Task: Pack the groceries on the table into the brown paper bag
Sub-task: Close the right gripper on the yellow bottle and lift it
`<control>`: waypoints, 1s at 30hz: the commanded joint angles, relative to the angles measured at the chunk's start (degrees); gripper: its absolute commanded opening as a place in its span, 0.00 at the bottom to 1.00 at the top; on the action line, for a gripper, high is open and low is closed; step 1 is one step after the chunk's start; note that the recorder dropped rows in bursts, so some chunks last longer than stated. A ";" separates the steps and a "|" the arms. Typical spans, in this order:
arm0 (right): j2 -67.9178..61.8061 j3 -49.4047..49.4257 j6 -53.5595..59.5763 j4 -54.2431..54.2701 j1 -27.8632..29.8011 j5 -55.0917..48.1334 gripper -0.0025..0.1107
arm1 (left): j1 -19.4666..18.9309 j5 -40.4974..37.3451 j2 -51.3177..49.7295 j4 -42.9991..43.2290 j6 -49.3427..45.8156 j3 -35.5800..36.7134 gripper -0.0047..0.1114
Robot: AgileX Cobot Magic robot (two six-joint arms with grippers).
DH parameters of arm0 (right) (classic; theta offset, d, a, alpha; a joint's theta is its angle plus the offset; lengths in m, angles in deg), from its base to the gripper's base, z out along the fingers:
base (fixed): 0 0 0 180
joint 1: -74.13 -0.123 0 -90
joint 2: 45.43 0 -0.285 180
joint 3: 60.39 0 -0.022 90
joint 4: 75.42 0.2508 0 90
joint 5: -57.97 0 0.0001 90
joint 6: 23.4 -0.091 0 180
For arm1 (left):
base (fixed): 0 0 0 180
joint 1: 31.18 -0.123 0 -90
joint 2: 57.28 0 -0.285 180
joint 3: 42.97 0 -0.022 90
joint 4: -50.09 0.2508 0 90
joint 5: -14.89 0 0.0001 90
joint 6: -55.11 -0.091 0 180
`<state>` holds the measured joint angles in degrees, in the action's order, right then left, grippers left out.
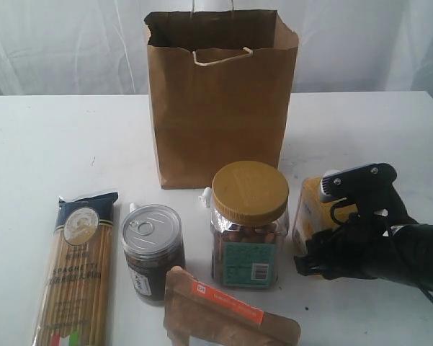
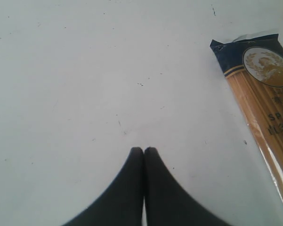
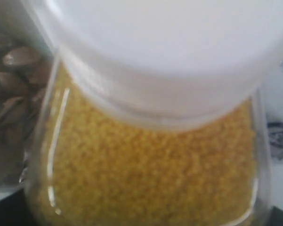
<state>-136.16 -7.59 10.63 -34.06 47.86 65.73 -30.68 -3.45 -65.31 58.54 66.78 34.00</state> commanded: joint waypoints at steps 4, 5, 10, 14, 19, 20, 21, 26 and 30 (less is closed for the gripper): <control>-0.04 -0.20 -0.14 -0.37 -0.13 0.08 0.02 | 0.23 -1.25 0.24 0.01 0.11 0.25 0.04; 0.23 -0.20 -0.14 -0.37 -0.13 -0.44 0.02 | 0.23 -1.25 0.24 0.01 0.11 0.25 0.04; 3.71 -0.20 0.69 -0.40 -0.13 -2.03 0.02 | 0.23 -1.25 0.24 0.01 0.11 0.25 0.04; 6.61 -0.20 0.69 -0.40 -0.13 -1.92 0.02 | 0.23 -1.25 0.24 0.01 0.11 0.25 0.04; 8.56 -0.20 0.69 -0.40 -0.13 -2.18 0.02 | 0.23 -1.25 0.24 0.01 0.11 0.25 0.04; 8.86 -0.20 0.69 -0.40 -0.13 -2.18 0.02 | 0.23 -1.25 0.24 0.01 0.11 0.25 0.04; 9.20 -0.20 0.69 -0.40 -0.13 -2.18 0.02 | 0.23 -1.25 0.24 0.01 0.11 0.25 0.04; 9.73 -0.20 0.69 -0.40 0.01 -1.78 0.02 | 0.23 -1.25 0.24 0.01 0.11 0.25 0.04; 9.22 -0.20 0.69 -0.40 0.01 -2.62 0.02 | 0.23 -1.25 0.24 0.01 0.11 0.25 0.04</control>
<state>-127.29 -7.59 10.74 -34.15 47.86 61.27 -30.68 -3.45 -65.31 58.54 66.78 34.00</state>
